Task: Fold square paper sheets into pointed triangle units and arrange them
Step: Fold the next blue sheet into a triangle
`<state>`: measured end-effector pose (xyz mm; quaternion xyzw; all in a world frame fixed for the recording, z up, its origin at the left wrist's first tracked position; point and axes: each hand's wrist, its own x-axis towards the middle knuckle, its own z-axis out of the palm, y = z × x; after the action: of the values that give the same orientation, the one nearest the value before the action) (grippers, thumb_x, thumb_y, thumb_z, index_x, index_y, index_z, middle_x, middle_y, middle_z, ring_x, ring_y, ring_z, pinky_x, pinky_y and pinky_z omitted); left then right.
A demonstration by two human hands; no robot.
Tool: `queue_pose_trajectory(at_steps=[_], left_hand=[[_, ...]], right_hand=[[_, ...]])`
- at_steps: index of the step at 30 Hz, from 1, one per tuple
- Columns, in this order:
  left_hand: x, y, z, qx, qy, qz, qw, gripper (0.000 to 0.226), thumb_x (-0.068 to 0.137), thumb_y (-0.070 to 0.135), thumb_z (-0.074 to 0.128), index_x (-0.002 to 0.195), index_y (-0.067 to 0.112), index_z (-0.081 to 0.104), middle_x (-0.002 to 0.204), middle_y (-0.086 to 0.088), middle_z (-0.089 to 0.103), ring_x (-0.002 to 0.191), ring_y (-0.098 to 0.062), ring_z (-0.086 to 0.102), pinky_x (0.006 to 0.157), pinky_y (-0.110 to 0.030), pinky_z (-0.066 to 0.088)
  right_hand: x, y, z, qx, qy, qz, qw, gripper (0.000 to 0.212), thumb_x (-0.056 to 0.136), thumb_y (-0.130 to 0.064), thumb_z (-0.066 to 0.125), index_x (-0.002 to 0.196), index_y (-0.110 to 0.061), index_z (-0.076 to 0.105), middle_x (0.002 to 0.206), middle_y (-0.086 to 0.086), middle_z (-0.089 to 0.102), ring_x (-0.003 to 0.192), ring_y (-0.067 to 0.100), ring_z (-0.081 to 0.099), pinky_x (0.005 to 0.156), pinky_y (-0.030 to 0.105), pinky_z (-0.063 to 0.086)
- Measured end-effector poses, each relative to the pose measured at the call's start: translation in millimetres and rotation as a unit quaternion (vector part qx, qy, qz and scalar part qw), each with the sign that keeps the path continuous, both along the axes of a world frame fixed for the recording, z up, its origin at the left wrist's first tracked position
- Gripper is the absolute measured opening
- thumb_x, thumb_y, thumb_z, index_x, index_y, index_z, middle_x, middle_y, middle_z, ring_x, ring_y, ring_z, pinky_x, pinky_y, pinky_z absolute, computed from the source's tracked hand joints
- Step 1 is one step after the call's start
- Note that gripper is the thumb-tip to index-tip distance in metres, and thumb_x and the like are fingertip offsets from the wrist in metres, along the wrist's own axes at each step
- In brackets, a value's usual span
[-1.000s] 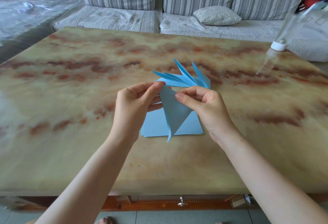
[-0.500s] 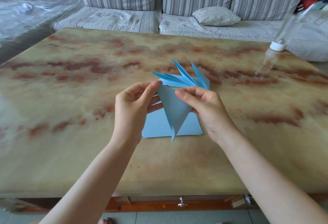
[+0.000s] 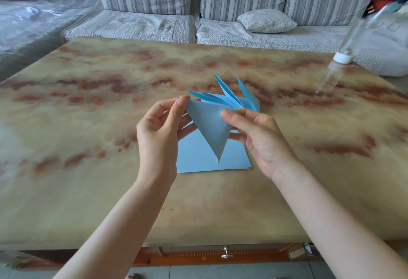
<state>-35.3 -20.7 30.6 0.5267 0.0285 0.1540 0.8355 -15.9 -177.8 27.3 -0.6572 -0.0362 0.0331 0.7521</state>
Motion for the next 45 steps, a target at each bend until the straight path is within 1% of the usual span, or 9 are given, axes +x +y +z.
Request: queue_pose_trajectory(at_steps=[7,13,20,23,26,33,39,41,45], left_hand=[[0.8,-0.4,-2.3,-0.024,0.026,-0.026,0.999,0.009,0.093,0.015,0.059,0.089,0.011,0.065,0.101,-0.014,0.072,0.089,-0.022,0.072,0.069,-0.026,0.056],[3.1,1.6,-2.1,-0.056,0.032,-0.027,0.998,0.009,0.094,0.013,0.056,0.088,0.011,0.063,0.093,-0.007,0.075,0.081,-0.017,0.072,0.064,-0.023,0.055],[1.4,-0.9,-2.2,-0.061,0.033,-0.032,0.997,0.010,0.094,0.013,0.057,0.087,0.011,0.063,0.097,-0.010,0.074,0.084,-0.019,0.072,0.067,-0.026,0.056],[1.2,-2.3,-3.2,-0.061,0.030,-0.028,0.997,0.009,0.094,0.013,0.057,0.087,0.011,0.063,0.100,-0.013,0.073,0.088,-0.022,0.072,0.070,-0.028,0.056],[0.8,-3.6,-3.6,-0.067,0.032,-0.022,0.997,0.009,0.093,0.014,0.058,0.087,0.011,0.063,0.101,-0.014,0.073,0.088,-0.023,0.072,0.070,-0.029,0.056],[0.3,-1.8,-3.0,-0.054,0.027,-0.009,0.998,0.010,0.095,0.014,0.056,0.089,0.011,0.064,0.096,-0.009,0.074,0.089,-0.022,0.072,0.068,-0.027,0.056],[-0.7,-5.0,-4.4,-0.039,0.021,-0.014,0.999,0.010,0.094,0.015,0.057,0.089,0.010,0.065,0.101,-0.013,0.073,0.092,-0.025,0.071,0.073,-0.031,0.057],[-0.5,-5.9,-4.3,-0.045,0.022,-0.019,0.999,0.010,0.094,0.015,0.057,0.089,0.010,0.064,0.101,-0.013,0.073,0.092,-0.025,0.071,0.073,-0.031,0.057],[0.5,-3.7,-4.3,-0.056,0.029,-0.011,0.998,0.010,0.095,0.014,0.056,0.088,0.011,0.063,0.098,-0.011,0.074,0.089,-0.022,0.072,0.070,-0.027,0.056]], right_hand=[[0.4,1.1,2.6,0.018,-0.002,-0.020,1.000,0.023,0.066,-0.024,0.073,0.084,-0.009,0.074,0.089,0.005,0.075,0.078,0.014,0.068,0.073,0.021,0.053],[1.1,-0.5,2.9,0.050,0.000,-0.034,0.998,0.018,0.067,-0.026,0.072,0.080,-0.013,0.073,0.086,0.002,0.073,0.075,0.015,0.067,0.070,0.024,0.054],[1.4,0.6,4.4,0.076,0.008,-0.058,0.995,0.016,0.064,-0.022,0.074,0.076,-0.012,0.073,0.085,0.005,0.073,0.075,0.018,0.066,0.073,0.025,0.054],[1.5,2.0,4.4,0.091,0.015,-0.062,0.994,0.003,0.076,-0.015,0.072,0.074,-0.013,0.072,0.083,0.003,0.073,0.073,0.016,0.067,0.071,0.024,0.053],[0.2,4.2,4.5,0.094,0.018,-0.058,0.994,0.008,0.084,-0.011,0.067,0.077,-0.012,0.071,0.083,0.001,0.073,0.072,0.015,0.067,0.070,0.024,0.054],[-0.9,3.2,5.0,0.080,0.022,-0.034,0.996,0.008,0.077,-0.019,0.070,0.082,-0.012,0.072,0.085,0.002,0.074,0.074,0.016,0.068,0.070,0.026,0.054],[2.3,1.0,2.9,0.086,0.028,-0.079,0.993,0.001,0.079,-0.011,0.071,0.080,-0.012,0.071,0.086,0.004,0.073,0.074,0.018,0.067,0.072,0.025,0.054],[3.0,0.5,1.6,0.092,0.036,-0.071,0.993,0.007,0.076,-0.015,0.072,0.082,-0.011,0.071,0.085,0.003,0.073,0.073,0.017,0.067,0.071,0.026,0.053],[2.0,0.2,2.0,0.066,0.037,-0.021,0.997,0.035,0.068,-0.034,0.072,0.093,-0.010,0.071,0.094,0.004,0.073,0.082,0.016,0.068,0.074,0.027,0.054]])
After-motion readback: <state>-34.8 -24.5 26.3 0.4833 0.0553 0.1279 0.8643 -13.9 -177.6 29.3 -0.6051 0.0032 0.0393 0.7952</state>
